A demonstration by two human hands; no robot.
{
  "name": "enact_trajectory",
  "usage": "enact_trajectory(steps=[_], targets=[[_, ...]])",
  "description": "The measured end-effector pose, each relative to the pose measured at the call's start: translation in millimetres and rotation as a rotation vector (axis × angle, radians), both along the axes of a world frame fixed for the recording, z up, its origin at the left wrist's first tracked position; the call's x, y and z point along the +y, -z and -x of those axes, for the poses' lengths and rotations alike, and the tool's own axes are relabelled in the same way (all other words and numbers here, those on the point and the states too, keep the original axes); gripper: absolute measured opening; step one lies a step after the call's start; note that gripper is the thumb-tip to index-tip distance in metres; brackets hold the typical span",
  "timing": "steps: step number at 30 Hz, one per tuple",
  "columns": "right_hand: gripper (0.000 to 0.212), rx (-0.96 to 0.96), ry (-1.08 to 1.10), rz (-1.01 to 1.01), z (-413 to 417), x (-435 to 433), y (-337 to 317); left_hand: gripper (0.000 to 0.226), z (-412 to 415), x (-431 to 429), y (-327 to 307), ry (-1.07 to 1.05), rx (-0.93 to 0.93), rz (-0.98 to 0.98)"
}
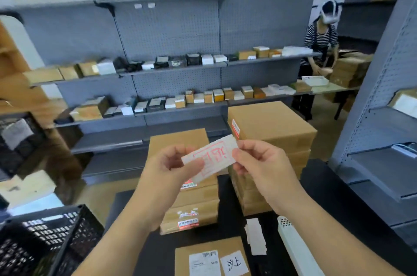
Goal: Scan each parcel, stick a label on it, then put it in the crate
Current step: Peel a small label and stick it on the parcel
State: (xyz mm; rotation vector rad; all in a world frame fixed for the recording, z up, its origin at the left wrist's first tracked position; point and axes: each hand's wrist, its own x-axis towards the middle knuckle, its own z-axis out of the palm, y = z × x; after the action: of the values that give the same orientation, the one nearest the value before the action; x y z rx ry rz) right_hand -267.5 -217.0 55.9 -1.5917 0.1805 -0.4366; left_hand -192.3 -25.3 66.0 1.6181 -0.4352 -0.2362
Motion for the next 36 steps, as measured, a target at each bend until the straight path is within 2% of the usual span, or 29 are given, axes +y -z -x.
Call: enact_trajectory(steps=[3, 5, 6, 11, 17, 23, 29, 33, 36], targets=[[0.016, -0.055, -0.064, 0.162, -2.1, 12.5, -26.8, 0.019, -4.7, 9.9, -37.4, 0.000, -0.233, -0.142], [0.018, -0.094, -0.090, 0.256, -4.0, 18.3, -41.1, 0.004, -4.7, 10.1, -56.0, 0.045, -0.303, -0.271], [0.019, -0.118, -0.084, 0.257, -4.9, 19.9, -46.1, 0.006, -3.5, 9.6, -61.1, 0.038, -0.316, -0.280], [0.023, -0.116, -0.088, 0.028, 1.1, 26.2, -50.2, 0.009, 3.8, 8.1, -63.7, -0.099, -0.133, 0.081], [0.015, -0.026, -0.182, 0.067, 5.4, 30.4, -45.6, 0.008, 12.0, 2.5, -57.3, -0.128, -0.031, 0.206], [0.012, -0.027, -0.120, 0.106, -0.4, 28.4, -47.7, 0.009, 9.4, 0.0, -53.7, -0.121, -0.032, 0.185], [0.008, 0.017, -0.180, 0.282, -0.7, 24.4, -53.8, 0.014, 9.9, -1.3, -59.1, -0.053, -0.026, 0.178], [0.011, -0.106, -0.133, 0.313, 7.0, 13.1, -77.1, 0.018, 8.8, 5.8, -63.7, -0.025, -0.115, 0.042], [0.013, -0.110, -0.140, 0.364, 9.9, 8.5, -91.6, 0.017, 10.3, 10.8, -67.5, 0.012, -0.195, -0.070]])
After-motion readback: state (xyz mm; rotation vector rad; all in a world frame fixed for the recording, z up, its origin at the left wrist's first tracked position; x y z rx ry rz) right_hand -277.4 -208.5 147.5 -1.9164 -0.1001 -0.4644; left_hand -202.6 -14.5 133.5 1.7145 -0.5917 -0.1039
